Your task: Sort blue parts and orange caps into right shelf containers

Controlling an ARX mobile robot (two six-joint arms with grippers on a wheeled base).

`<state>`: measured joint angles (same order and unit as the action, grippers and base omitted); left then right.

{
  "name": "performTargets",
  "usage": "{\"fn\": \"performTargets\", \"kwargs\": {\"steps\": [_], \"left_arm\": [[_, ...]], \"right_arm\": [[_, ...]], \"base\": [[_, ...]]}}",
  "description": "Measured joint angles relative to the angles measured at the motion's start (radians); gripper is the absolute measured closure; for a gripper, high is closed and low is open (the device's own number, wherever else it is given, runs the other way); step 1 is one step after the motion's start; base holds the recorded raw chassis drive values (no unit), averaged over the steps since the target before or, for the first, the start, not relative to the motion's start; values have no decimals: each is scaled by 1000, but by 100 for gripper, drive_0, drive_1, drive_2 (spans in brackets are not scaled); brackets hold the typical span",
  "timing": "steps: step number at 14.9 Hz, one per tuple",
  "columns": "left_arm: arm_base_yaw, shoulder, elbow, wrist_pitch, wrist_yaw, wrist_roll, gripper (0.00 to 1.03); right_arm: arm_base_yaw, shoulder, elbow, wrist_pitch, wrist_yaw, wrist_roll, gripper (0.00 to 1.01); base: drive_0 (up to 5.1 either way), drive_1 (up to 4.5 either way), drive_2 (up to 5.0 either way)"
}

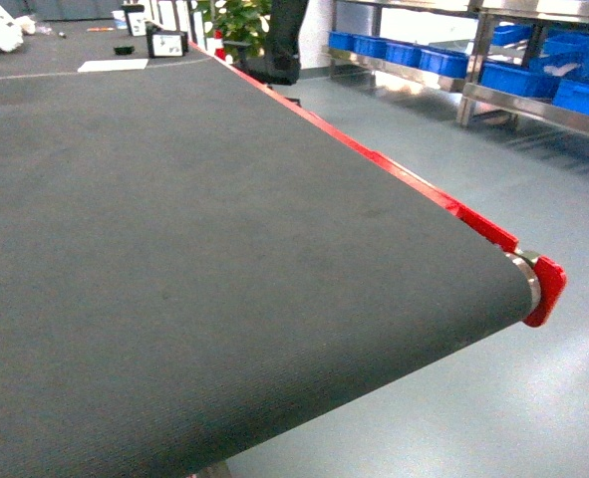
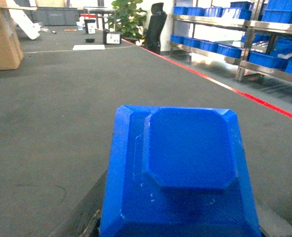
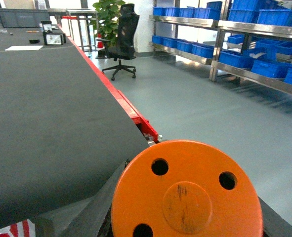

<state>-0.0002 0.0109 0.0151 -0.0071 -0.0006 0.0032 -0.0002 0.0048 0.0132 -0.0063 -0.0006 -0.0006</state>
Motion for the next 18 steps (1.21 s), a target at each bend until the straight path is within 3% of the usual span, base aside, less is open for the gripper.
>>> {"fn": "performTargets", "kwargs": {"steps": [18], "left_arm": [[0,0,0,0,0,0,59]], "right_arm": [[0,0,0,0,0,0,56]], "base": [[-153,-153,-153]]}}
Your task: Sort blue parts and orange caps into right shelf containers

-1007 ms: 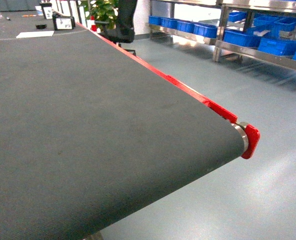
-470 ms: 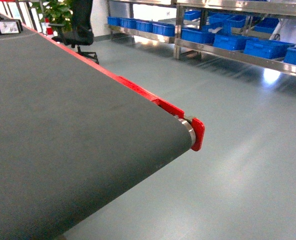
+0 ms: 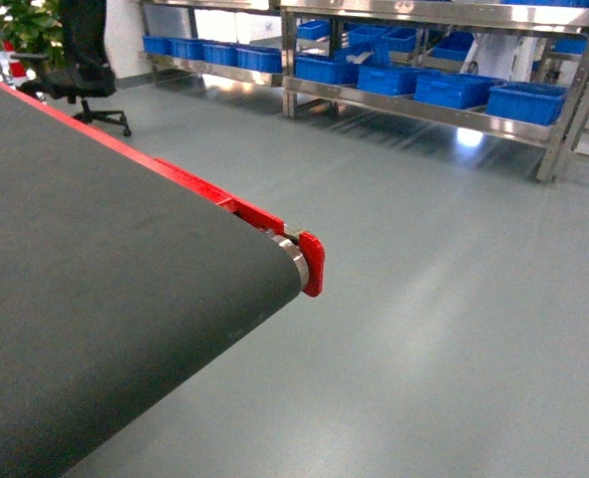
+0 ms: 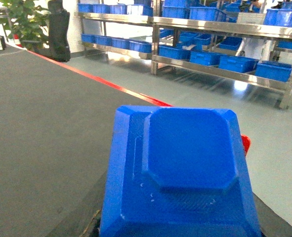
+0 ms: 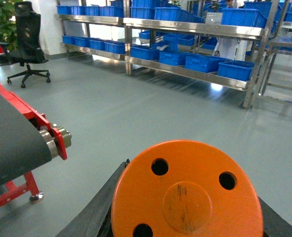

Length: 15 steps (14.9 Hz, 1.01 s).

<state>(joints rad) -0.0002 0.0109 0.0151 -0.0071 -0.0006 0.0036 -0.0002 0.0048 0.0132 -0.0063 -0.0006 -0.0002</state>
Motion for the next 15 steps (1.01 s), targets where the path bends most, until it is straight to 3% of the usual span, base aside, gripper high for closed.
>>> {"fn": "performTargets", "kwargs": {"steps": [15], "left_arm": [[0,0,0,0,0,0,60]], "right_arm": [[0,0,0,0,0,0,56]], "base": [[-172,-172,-172]]}}
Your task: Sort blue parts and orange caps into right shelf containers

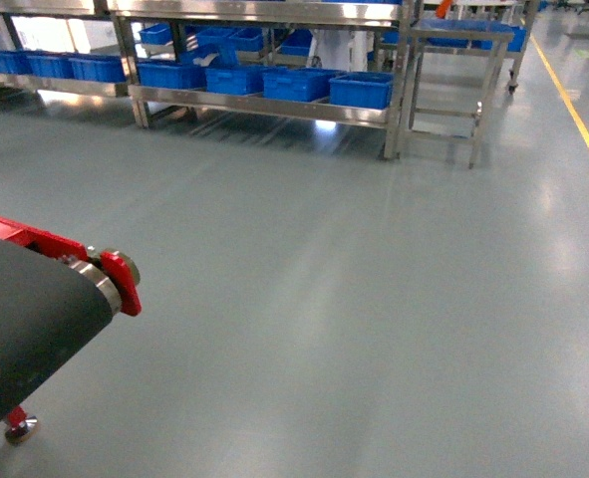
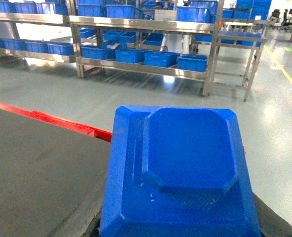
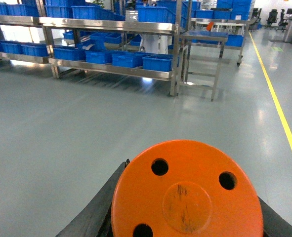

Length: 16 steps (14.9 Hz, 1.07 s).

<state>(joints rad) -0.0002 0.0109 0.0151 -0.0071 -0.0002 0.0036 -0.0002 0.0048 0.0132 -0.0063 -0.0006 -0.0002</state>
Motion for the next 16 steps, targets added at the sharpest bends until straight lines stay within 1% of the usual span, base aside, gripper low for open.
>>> {"fn": "performTargets", "kwargs": {"steps": [16], "left_arm": [[0,0,0,0,0,0,60]], "right_arm": [[0,0,0,0,0,0,56]], "base": [[-173,-173,-173]]}}
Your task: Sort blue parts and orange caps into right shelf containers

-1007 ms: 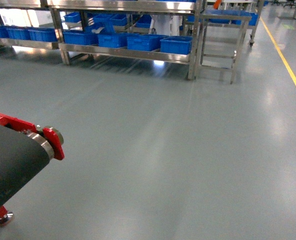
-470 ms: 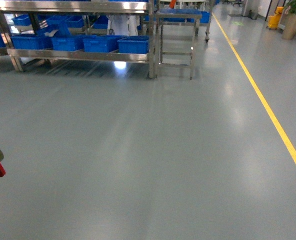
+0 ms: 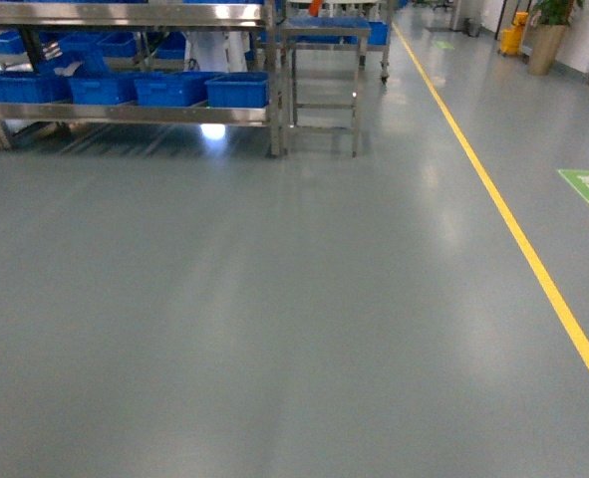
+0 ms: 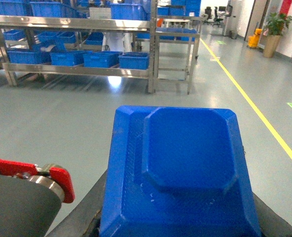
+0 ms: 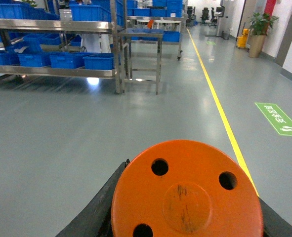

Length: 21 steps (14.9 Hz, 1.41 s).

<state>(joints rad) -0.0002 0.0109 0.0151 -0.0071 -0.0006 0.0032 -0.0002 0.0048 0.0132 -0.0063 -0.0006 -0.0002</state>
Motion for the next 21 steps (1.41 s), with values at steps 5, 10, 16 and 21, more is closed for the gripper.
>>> {"fn": "performTargets", "kwargs": {"steps": [5,10,16,21], "left_arm": [[-1,0,0,0,1,0,60],[-1,0,0,-1,0,0,60],[-1,0,0,0,0,0,60],[-1,0,0,-2,0,0,60]], "right_arm": [[0,0,0,0,1,0,56],[0,0,0,1,0,0,56],[0,0,0,-2,1,0,56],[0,0,0,0,0,0,56]], "base": [[-74,6,-155],[0,402,-404],[0,404,-405],[1,412,-410]]}}
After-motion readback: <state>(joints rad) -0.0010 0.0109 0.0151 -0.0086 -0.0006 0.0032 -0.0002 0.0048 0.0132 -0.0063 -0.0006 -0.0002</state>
